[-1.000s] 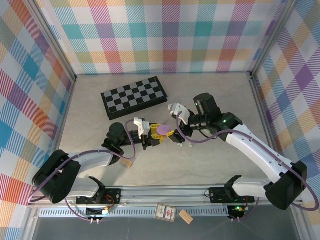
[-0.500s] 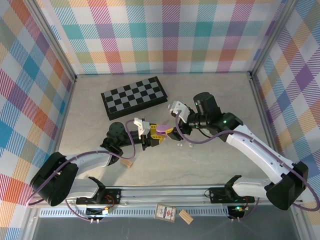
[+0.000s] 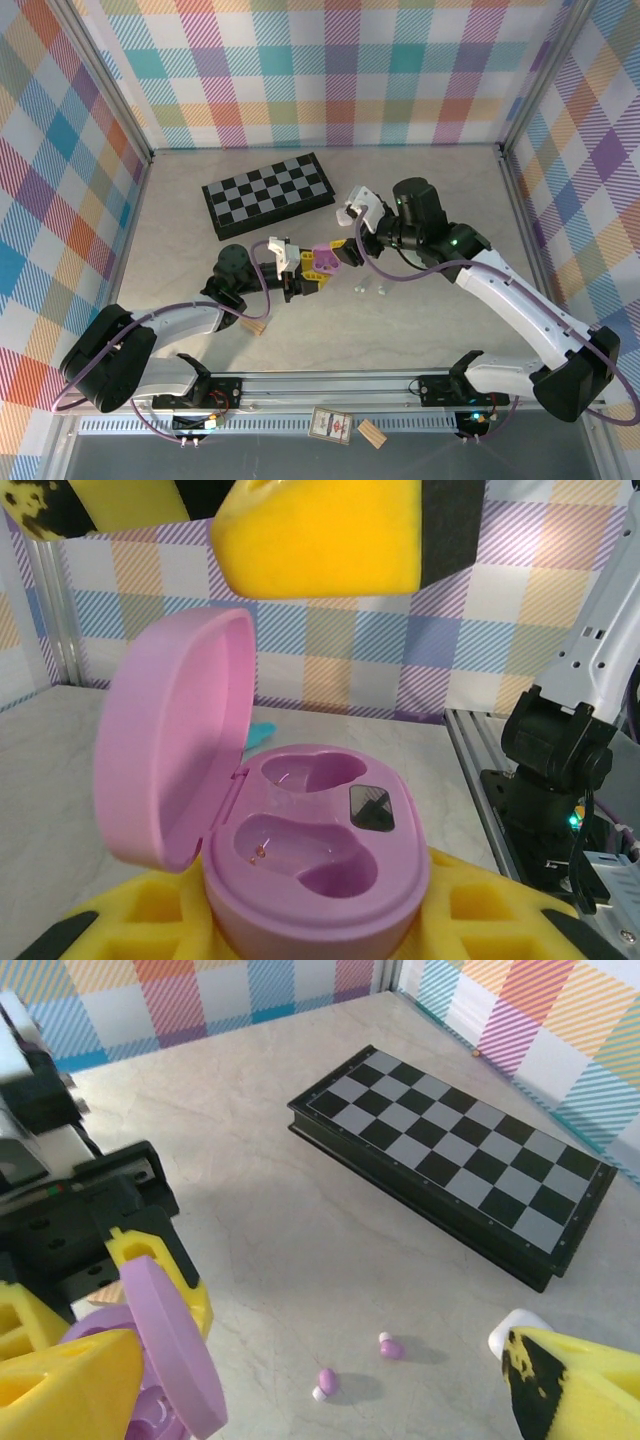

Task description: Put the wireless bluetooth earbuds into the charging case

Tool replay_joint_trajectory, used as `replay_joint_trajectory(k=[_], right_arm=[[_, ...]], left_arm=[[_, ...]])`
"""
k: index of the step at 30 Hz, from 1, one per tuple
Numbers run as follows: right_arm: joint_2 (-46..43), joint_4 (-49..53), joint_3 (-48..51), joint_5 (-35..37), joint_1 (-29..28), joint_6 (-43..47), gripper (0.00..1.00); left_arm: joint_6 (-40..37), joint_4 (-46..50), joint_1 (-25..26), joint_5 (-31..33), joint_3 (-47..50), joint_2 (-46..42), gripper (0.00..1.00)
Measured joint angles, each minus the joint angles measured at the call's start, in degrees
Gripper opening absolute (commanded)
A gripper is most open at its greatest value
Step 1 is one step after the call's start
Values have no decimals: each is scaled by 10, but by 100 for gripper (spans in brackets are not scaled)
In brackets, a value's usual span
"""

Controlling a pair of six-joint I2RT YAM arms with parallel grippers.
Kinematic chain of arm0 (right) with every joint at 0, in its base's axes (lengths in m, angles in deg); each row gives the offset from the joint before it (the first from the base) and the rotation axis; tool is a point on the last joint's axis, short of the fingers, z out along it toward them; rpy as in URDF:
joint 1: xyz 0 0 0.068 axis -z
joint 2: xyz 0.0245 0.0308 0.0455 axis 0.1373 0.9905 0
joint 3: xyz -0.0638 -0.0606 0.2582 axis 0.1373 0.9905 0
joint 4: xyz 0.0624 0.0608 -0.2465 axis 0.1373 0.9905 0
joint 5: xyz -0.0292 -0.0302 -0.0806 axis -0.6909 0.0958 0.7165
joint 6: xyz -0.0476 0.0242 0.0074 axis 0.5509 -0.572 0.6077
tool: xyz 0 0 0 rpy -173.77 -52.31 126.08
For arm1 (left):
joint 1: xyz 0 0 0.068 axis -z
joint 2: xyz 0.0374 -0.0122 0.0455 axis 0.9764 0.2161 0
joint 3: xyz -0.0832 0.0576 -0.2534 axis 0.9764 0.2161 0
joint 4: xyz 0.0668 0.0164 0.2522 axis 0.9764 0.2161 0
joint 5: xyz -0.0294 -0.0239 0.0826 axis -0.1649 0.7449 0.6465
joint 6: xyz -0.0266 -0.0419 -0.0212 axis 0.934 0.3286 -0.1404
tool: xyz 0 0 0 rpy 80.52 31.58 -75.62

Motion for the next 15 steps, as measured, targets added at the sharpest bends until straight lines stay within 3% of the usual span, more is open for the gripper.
replay_joint_trajectory(k=[5,8,12,15], right_arm=[[-44,-45,19,-35,22,-69,91],[-57,-81,34,-56,79,-161,86],[-23,-99,41,-58,146,-277,85],[26,-94,45,-61,150,-323,85]], left_arm=[[1,-20,-9,0,19,-1,29],[6,-45,-20,0,35,0,29],[20,-81,-39,3,54,0,29],[25,-92,-53,7,68,-6,29]])
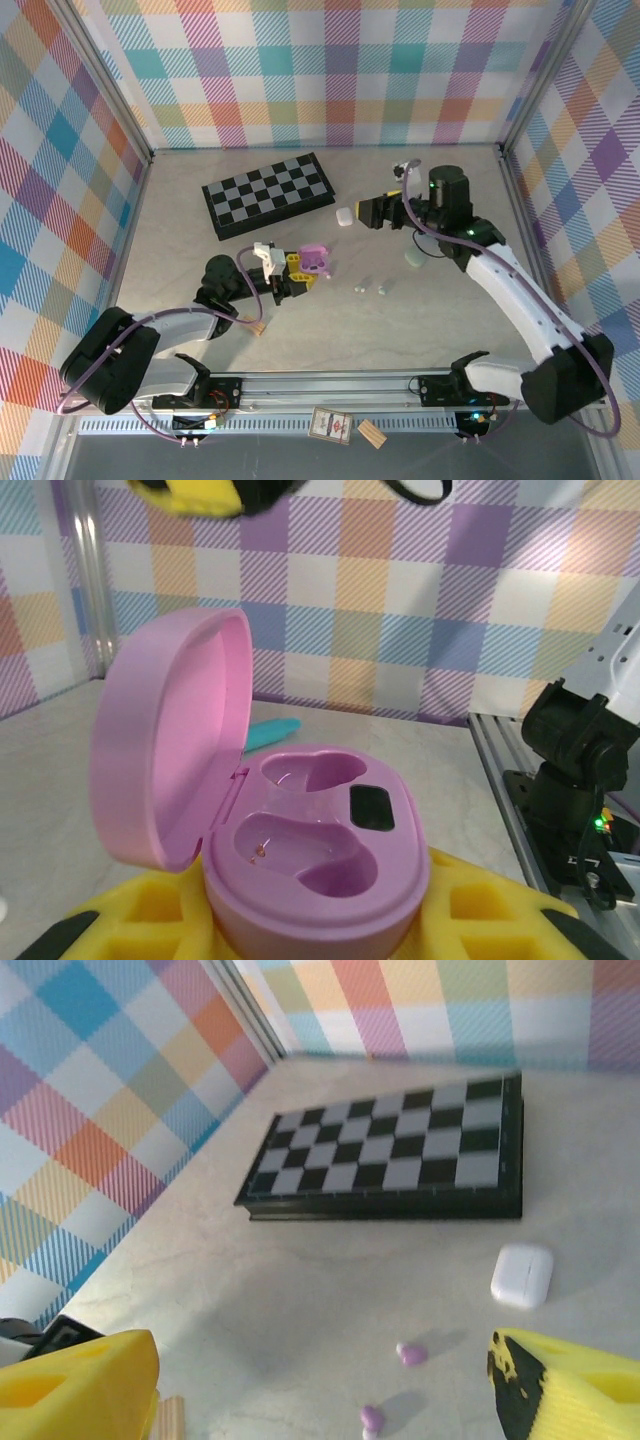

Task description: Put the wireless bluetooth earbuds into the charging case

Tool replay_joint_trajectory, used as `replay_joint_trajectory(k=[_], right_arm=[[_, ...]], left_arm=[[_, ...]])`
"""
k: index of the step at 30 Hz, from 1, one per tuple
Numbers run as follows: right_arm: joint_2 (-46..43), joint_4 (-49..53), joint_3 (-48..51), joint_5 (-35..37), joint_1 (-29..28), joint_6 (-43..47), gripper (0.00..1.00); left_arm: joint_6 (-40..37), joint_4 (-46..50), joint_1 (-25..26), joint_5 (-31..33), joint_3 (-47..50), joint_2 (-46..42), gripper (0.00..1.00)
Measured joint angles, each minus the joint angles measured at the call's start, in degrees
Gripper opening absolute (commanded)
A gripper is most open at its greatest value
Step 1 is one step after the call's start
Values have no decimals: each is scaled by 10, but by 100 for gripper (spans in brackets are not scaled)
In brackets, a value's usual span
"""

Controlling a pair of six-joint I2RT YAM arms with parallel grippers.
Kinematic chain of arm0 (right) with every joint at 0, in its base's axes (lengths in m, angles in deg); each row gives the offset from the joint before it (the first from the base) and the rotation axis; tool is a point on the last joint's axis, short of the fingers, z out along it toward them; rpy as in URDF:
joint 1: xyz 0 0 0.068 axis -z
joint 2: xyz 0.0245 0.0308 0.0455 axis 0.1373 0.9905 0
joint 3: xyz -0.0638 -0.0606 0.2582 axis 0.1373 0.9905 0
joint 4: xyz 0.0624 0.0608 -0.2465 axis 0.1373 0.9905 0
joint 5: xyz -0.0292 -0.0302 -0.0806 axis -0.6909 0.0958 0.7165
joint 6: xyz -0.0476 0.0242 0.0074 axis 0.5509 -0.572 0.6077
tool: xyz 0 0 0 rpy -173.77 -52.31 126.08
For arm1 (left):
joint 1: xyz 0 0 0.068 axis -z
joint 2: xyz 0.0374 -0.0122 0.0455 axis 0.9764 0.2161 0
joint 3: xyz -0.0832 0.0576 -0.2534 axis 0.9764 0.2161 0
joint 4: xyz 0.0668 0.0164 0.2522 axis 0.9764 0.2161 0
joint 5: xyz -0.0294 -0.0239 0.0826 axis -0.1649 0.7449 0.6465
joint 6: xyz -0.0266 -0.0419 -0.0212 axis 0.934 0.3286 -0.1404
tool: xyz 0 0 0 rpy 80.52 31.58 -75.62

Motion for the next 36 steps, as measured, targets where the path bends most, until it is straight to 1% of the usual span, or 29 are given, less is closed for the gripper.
replay_joint_trajectory(k=[5,9,12,15,20,24,27,31,36], right_arm=[[115,31,-9,-16,0,-52,82],[210,40,-15,-52,-2,-84,79],[255,40,-16,-82,-5,-98,79],[296,40,-28,-119,-12,-98,81],[353,40,-58,-158,-39,-74,79],[396,45,-90,-171,-61,-55,77],[426,54,-116,-177,-73,-37,77],[450,60,-130,-181,-82,-14,77],[457,62,-127,-175,-85,4,77]], left_arm=[[2,-2,-7,8,9,-25,29],[2,-2,-8,14,10,-43,29],[2,-2,-8,19,10,-51,29],[2,-2,-8,19,10,-56,29],[2,4,-8,19,10,-57,29],[2,7,-8,19,10,-57,29],[4,7,-8,17,10,-57,30],[6,7,-8,17,10,-57,30],[9,7,-8,16,6,-57,30]])
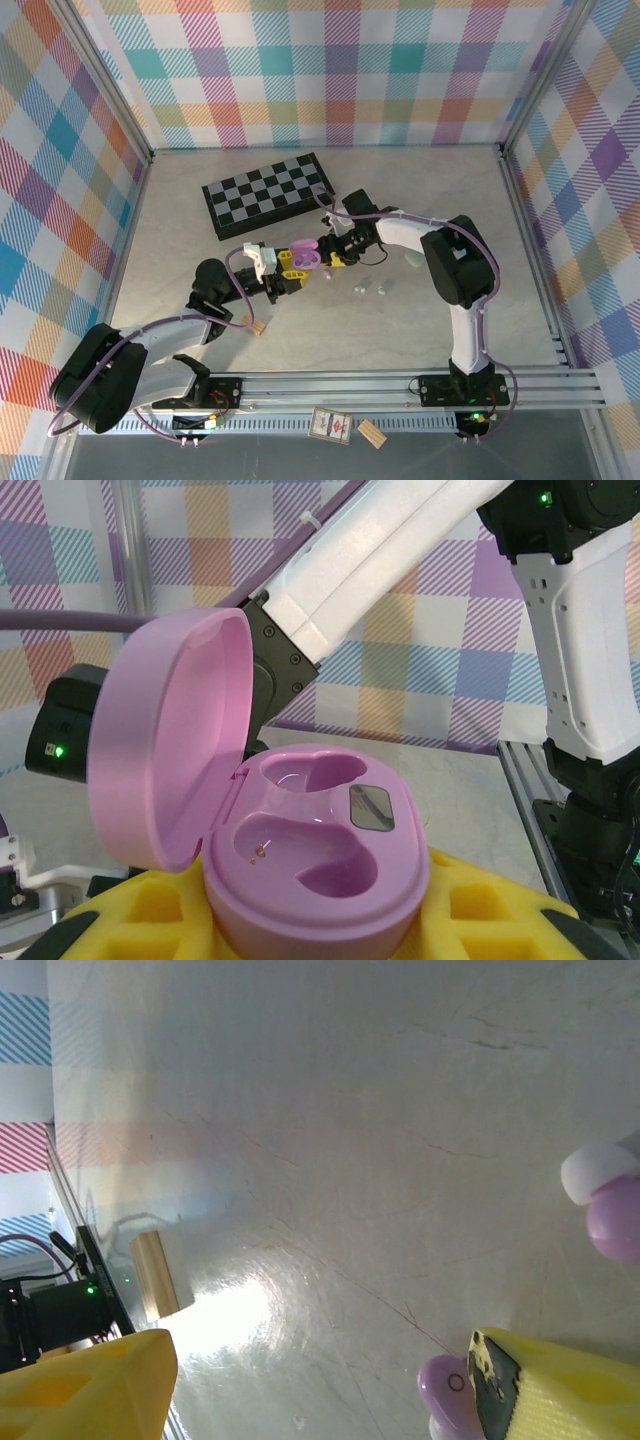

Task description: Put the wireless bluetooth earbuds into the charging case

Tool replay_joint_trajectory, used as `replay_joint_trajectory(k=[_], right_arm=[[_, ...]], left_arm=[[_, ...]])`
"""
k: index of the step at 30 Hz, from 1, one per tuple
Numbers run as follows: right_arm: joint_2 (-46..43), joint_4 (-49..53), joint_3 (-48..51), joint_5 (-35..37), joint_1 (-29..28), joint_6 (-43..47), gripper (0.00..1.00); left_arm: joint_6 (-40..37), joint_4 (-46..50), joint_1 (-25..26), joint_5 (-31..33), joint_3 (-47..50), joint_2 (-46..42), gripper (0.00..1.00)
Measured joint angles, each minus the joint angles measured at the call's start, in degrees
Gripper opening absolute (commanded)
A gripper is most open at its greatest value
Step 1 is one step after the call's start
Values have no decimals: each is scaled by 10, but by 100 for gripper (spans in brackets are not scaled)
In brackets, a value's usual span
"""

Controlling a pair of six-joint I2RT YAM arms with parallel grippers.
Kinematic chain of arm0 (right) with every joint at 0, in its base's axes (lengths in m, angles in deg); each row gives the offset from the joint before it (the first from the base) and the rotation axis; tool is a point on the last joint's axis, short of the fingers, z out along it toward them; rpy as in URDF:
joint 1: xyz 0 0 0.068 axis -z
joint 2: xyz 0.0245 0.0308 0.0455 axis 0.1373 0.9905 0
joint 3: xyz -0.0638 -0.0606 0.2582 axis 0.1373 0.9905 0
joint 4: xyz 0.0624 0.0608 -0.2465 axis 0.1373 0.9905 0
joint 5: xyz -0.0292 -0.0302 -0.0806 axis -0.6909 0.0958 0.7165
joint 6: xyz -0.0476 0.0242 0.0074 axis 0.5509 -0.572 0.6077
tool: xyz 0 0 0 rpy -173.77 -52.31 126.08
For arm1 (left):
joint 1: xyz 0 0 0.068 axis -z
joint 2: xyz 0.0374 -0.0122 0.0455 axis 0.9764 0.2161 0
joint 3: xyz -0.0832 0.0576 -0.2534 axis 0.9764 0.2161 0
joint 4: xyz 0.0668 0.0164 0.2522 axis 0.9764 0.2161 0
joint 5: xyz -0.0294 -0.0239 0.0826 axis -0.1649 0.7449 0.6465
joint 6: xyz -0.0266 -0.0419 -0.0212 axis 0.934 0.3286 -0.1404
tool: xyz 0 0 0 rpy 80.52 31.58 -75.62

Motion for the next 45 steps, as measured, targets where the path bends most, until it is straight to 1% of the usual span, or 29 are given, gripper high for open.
replay_joint_trajectory(k=[10,18,31,36,45], right_arm=[[-3,-9,19,14,-1,22,76],[-5,-17,28,19,-5,33,68],[-15,-18,44,31,-13,37,61],[-16,-12,47,31,-16,37,55],[-15,5,47,34,-24,37,50]], left_arm=[[1,2,0,-7,-5,0,30],[1,17,0,-10,-7,-9,29],[-7,43,0,-10,-10,-24,30],[-12,46,0,-11,-10,-24,29],[-16,48,0,-11,-10,-26,29]])
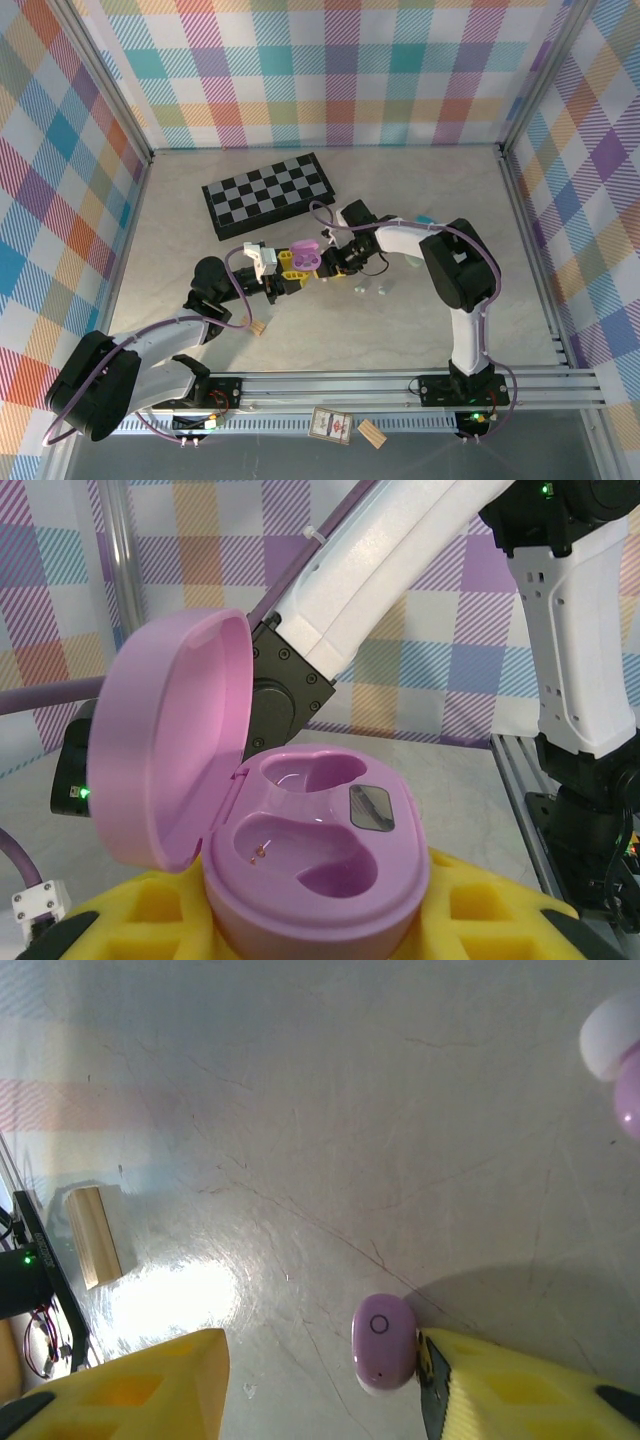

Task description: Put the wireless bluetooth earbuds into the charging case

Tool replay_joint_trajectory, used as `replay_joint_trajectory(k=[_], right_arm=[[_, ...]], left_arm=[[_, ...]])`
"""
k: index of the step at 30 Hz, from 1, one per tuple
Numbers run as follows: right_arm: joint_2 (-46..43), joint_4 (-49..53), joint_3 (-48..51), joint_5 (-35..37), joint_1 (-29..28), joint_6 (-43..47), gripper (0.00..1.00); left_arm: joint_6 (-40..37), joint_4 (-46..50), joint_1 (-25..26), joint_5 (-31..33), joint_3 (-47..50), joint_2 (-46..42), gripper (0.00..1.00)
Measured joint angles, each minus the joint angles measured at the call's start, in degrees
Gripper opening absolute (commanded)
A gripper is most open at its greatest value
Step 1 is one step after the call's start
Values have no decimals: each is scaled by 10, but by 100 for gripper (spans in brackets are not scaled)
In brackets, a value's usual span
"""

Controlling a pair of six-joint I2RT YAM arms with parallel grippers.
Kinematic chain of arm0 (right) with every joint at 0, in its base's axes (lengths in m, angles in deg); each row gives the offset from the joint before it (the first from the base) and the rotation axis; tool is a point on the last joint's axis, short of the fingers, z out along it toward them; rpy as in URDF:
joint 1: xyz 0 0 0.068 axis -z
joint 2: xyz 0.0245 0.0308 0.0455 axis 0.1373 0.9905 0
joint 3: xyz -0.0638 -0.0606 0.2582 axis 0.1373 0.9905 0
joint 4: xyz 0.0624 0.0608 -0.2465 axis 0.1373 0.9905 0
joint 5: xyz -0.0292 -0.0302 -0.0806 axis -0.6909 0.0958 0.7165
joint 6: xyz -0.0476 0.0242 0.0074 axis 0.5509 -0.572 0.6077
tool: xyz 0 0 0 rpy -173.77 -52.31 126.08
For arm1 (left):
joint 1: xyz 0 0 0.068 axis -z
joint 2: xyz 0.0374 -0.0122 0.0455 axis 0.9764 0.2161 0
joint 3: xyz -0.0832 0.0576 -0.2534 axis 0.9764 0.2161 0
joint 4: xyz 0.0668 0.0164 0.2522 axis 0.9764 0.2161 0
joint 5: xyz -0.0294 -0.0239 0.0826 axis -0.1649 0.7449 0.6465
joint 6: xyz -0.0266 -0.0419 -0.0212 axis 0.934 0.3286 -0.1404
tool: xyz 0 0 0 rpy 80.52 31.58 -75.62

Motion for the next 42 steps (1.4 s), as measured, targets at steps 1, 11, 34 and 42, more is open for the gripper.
replay_joint_trajectory(k=[1,11,34,42], right_arm=[[1,0,0,2,0,0,49],[17,29,-26,19,-1,-16,43],[-24,11,13,124,-16,-112,25],[-135,3,100,266,-19,-231,25]], left_arm=[[0,0,0,0,0,0,29],[0,2,0,0,0,-3,30],[-5,20,0,-3,0,-11,30],[-19,44,0,-2,0,-19,30]])
